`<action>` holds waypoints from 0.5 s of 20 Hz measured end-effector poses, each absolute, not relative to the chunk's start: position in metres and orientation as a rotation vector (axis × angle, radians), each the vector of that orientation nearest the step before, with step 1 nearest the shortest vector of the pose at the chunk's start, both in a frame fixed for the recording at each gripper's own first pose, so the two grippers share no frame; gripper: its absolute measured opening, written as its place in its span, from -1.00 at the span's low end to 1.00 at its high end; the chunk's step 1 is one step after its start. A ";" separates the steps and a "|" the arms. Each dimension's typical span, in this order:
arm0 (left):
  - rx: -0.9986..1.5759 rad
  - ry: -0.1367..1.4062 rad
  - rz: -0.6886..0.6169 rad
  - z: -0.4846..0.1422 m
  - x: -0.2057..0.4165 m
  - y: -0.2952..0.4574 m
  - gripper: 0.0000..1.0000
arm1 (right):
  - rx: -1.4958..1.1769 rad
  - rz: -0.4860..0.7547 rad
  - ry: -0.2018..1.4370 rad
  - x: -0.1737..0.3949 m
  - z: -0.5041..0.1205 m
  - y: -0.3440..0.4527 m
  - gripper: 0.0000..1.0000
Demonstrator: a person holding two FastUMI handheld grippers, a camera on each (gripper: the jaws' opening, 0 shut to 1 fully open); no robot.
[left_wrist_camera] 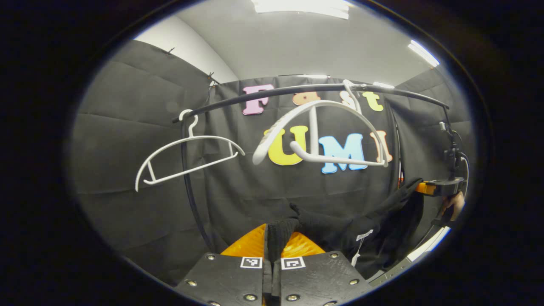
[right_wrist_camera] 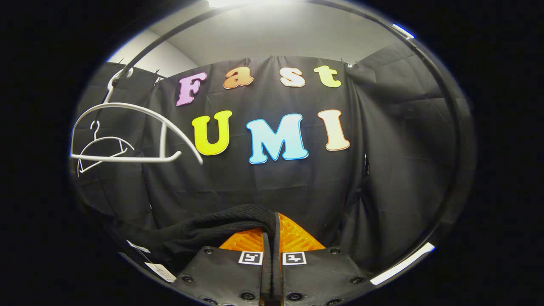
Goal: Grasp the clothes on the hanger with both hands and then place them into the laundry hamper below.
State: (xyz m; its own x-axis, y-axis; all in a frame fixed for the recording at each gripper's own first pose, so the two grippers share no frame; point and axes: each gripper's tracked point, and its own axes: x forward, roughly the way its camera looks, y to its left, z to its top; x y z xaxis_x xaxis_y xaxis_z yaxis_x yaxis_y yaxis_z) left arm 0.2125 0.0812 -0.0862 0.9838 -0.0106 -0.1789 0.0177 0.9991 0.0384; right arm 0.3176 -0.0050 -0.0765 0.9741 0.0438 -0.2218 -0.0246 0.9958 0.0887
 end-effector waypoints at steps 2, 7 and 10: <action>0.045 0.183 -0.038 -0.088 0.202 0.074 -0.99 | 0.082 0.042 0.230 0.304 -0.076 0.001 -0.94; 0.040 0.189 -0.105 -0.095 0.199 0.058 -0.97 | 0.066 0.065 0.234 0.272 -0.073 0.019 -0.96; 0.042 0.191 -0.146 -0.099 0.204 0.038 -0.98 | 0.062 0.084 0.244 0.253 -0.074 0.033 -0.94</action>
State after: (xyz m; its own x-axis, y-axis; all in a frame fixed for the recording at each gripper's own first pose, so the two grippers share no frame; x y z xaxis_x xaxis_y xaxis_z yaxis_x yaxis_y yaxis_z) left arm 0.2036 0.0380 -0.0994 0.9712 -0.1402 -0.1924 0.1481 0.9886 0.0273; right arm 0.2534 0.0334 -0.0743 0.9668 0.0901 -0.2390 -0.0751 0.9946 0.0711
